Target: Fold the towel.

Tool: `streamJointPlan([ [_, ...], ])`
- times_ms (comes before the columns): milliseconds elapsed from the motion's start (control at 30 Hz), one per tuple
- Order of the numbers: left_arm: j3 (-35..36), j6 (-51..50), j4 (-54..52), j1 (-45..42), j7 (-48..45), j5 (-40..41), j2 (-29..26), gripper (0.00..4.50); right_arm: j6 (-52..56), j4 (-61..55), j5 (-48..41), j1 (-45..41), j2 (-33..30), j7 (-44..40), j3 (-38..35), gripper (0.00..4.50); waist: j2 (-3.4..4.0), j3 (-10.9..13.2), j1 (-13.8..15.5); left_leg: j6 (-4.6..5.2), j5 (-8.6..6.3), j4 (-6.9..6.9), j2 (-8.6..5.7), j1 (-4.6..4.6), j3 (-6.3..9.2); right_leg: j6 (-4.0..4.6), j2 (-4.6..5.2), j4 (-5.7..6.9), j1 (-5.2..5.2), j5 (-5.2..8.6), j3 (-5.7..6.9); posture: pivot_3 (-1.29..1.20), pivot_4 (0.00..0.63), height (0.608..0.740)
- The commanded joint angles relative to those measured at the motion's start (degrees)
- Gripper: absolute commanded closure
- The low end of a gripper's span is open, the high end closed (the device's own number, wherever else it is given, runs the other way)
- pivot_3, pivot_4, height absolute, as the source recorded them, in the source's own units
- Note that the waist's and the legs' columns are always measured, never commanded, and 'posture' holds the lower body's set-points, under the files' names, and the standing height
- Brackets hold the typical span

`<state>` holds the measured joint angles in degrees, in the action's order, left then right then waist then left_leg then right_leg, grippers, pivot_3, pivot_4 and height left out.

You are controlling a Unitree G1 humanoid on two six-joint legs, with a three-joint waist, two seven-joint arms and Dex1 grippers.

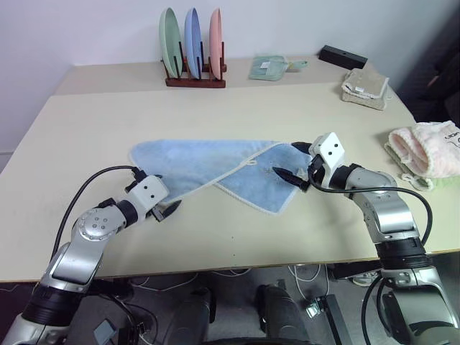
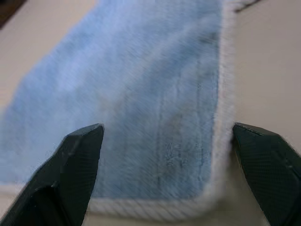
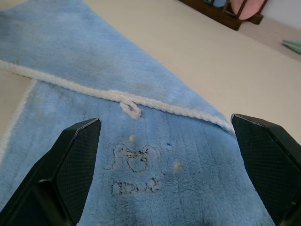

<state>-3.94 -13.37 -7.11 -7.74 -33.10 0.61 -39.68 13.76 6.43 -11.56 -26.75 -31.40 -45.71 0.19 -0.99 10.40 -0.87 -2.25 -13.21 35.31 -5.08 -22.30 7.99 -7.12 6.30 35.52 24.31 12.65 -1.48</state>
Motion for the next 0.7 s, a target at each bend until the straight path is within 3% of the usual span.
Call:
streamJointPlan([
  [33, 0.9, 0.8, 3.7, 0.4, 1.0, -2.0, -0.2, 2.3, -0.2, -2.6, -0.2, -0.5, -1.0, 0.7, -1.6, 0.0, 0.01, 0.0, -0.1, 0.0, 0.0, -0.01, 0.0, 0.0, 0.0, 0.0, -0.01, 0.01, 0.01, 0.0, 0.0, 0.0, 0.15, 0.74],
  [167, 1.7, 1.7, 3.7, 0.9, 0.8, -1.7, -0.3, 4.22, -0.6, 0.5, 2.6, -2.3, -2.4, 2.2, -0.7, 0.0, 0.01, 0.0, -0.1, 0.0, 0.0, -0.01, 0.0, 0.0, 0.0, 0.0, -0.05, 0.01, 0.01, 0.0, 0.0, 0.0, 0.15, 0.74],
  [200, 2.0, 1.6, 3.4, 1.0, 0.8, -1.6, -0.3, 4.41, -0.9, 2.1, 3.9, -3.2, -2.8, 2.9, -0.3, 0.0, 0.01, 0.0, -0.1, 0.0, 0.0, -0.01, 0.0, 0.0, -0.01, 0.0, -0.04, 0.01, 0.01, 0.0, 0.0, 0.0, 0.15, 0.74],
  [400, 4.3, -0.1, -0.2, 3.4, 0.8, 0.1, -0.2, 4.41, -1.7, 18.7, 10.3, -12.2, -4.8, 4.2, 2.4, 0.0, 0.02, 0.0, -0.3, 0.0, 0.0, -0.04, -0.01, -0.01, -0.02, 0.0, -0.05, 0.0, 0.04, 0.0, -0.01, 0.0, 0.15, 0.74],
  [667, 6.2, -1.1, -2.9, 6.0, 0.5, -0.1, -0.6, 4.41, 1.9, 38.4, 9.2, -23.4, -1.6, 1.0, 1.5, 0.0, 0.06, 0.0, -0.5, 0.0, 0.0, -0.06, 0.0, -0.02, -0.05, 0.02, -0.05, -0.03, 0.06, -0.01, -0.03, 0.0, 0.15, 0.74],
  [700, 6.4, -1.2, -3.2, 6.1, 0.5, -0.1, -0.5, 4.48, 1.5, 40.1, 9.0, -24.2, -1.3, 0.4, 1.4, 0.24, 0.06, 0.0, -0.5, 0.0, 0.0, -0.08, 0.0, -0.02, -0.05, 0.02, -0.06, -0.04, 0.06, -0.01, -0.02, 0.0, 0.15, 0.74],
])
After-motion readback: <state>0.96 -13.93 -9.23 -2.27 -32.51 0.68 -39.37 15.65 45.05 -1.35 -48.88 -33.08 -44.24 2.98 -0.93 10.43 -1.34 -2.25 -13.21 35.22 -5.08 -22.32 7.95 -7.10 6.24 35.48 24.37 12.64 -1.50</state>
